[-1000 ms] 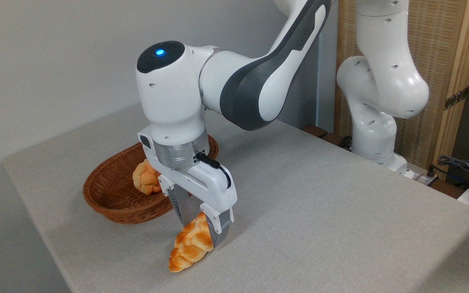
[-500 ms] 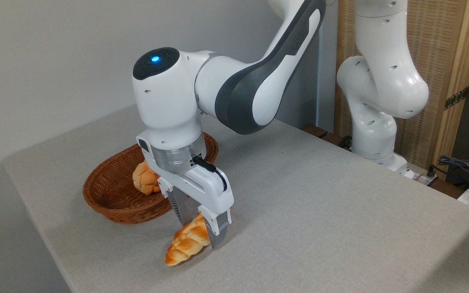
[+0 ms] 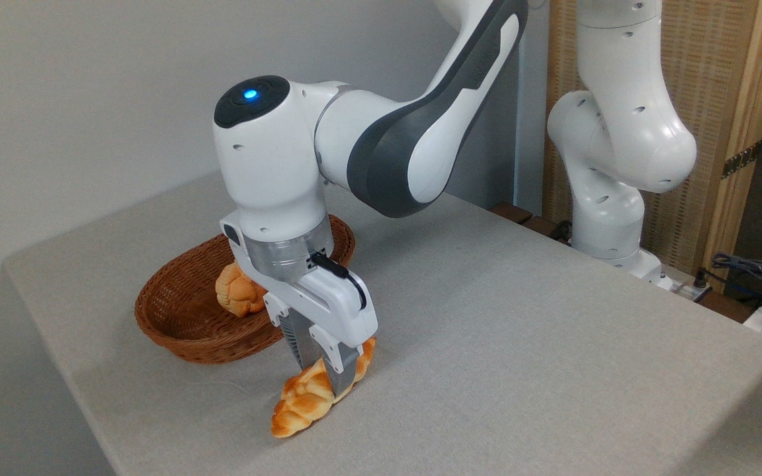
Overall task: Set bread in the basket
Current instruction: 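Close the gripper on the braided roll's end and grip it, then lift the braided roll and carry it over the wicker basket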
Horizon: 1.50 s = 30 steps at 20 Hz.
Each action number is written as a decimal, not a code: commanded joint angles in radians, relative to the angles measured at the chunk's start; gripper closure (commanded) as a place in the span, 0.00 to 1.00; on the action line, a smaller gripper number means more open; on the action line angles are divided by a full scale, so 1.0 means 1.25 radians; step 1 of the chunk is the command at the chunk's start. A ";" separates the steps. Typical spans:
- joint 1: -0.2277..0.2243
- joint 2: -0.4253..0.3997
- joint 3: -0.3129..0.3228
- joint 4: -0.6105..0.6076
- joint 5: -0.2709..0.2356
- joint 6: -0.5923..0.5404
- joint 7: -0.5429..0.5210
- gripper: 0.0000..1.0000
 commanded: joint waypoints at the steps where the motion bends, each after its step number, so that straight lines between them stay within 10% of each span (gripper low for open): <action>1: -0.006 0.005 0.005 0.001 0.002 0.009 0.003 0.61; 17: -0.007 -0.094 0.003 0.042 -0.071 -0.002 -0.009 0.59; 25: -0.010 -0.101 -0.128 0.068 -0.115 -0.030 -0.085 0.51; 26: -0.010 -0.099 -0.147 0.068 -0.115 -0.030 -0.098 0.47; 28: -0.010 -0.094 -0.166 0.068 -0.115 -0.034 -0.106 0.08; 30: -0.010 -0.089 -0.190 0.068 -0.115 -0.047 -0.131 0.00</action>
